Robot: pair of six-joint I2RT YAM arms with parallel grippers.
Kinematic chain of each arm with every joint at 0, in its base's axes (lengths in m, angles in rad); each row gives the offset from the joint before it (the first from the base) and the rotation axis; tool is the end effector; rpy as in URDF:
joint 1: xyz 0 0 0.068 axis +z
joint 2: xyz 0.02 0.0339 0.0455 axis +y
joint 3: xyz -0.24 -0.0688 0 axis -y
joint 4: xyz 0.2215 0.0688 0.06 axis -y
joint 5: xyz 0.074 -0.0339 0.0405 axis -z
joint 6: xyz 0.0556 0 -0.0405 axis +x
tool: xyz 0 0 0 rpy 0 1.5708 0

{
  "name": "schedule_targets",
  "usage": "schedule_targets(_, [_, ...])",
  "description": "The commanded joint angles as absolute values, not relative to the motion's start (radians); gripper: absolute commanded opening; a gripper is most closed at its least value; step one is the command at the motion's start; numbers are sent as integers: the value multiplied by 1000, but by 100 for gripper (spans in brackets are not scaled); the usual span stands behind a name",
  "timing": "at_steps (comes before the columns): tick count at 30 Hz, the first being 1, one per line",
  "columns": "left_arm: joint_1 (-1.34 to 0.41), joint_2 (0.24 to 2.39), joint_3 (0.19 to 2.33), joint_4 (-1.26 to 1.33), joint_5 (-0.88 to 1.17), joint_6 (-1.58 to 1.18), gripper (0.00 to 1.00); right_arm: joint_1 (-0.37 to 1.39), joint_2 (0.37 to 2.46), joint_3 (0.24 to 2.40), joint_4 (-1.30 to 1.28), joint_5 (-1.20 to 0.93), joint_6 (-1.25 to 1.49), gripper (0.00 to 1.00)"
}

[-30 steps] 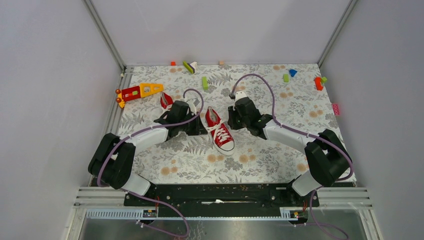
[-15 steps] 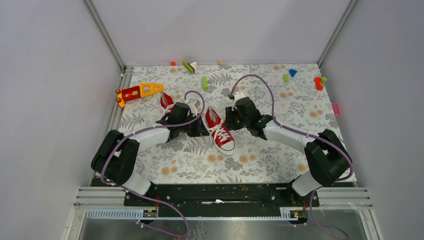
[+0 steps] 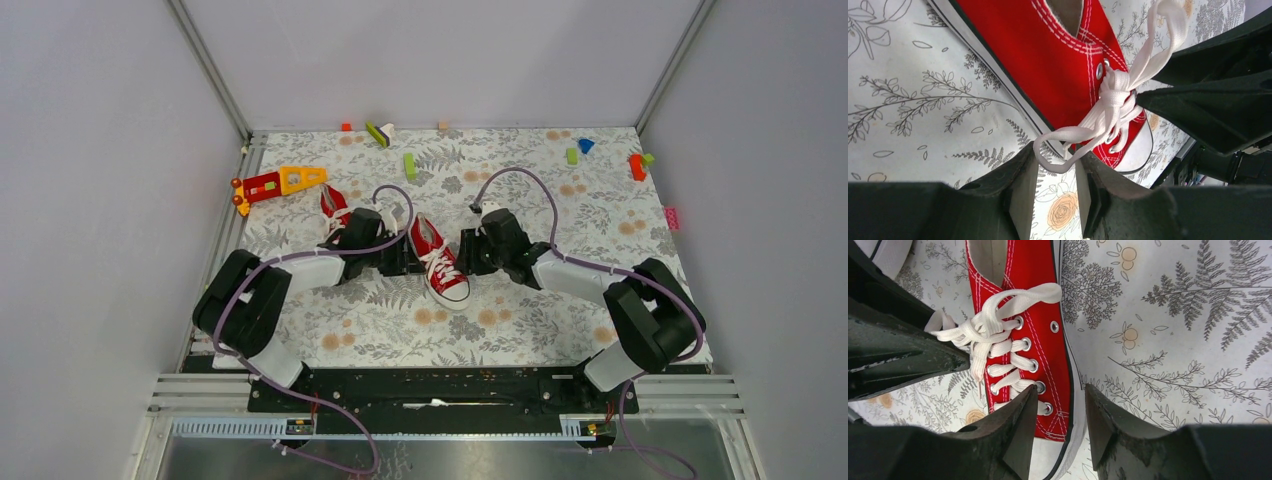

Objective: Tie the shoes

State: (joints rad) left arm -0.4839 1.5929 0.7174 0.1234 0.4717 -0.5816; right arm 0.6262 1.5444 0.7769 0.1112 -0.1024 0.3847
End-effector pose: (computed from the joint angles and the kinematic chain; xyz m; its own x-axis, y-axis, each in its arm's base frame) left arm 0.2569 -0.1636 0.1374 -0.8943 -0.0828 -0.4396 0.2595 0.7045 -0.6606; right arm 0.2537 0.1905 0.1639 -0.7017 -0.0468 -0.7109 -0.4157 0.8373 0.3551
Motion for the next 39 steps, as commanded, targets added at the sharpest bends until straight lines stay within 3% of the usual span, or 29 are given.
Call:
schedule_targets(1, [-479, 1627, 718, 247, 511, -608, 35, 604, 1518, 756, 188, -167, 431, 46])
schedule_targets(6, [-478, 1659, 723, 271, 527, -629, 33, 593, 1549, 743, 217, -211, 469, 46])
schedule_targets(15, [-478, 1590, 676, 230, 534, -625, 38, 594, 1575, 702, 295, -271, 538, 42])
schedule_targets(17, [-478, 1563, 658, 231, 530, -629, 40, 593, 1574, 701, 295, -270, 538, 42])
schedule_targets(20, [-478, 1513, 621, 250, 522, -641, 53, 593, 1574, 700, 295, -269, 536, 42])
schedule_targets(22, [-479, 1480, 591, 264, 514, -651, 54, 594, 1577, 703, 295, -271, 537, 41])
schedule_targets(30, [-479, 1523, 558, 396, 539, -712, 37, 592, 1601, 707, 303, -290, 543, 39])
schedule_targets(39, [-480, 1600, 587, 447, 542, -738, 41, 593, 1604, 703, 304, -287, 540, 39])
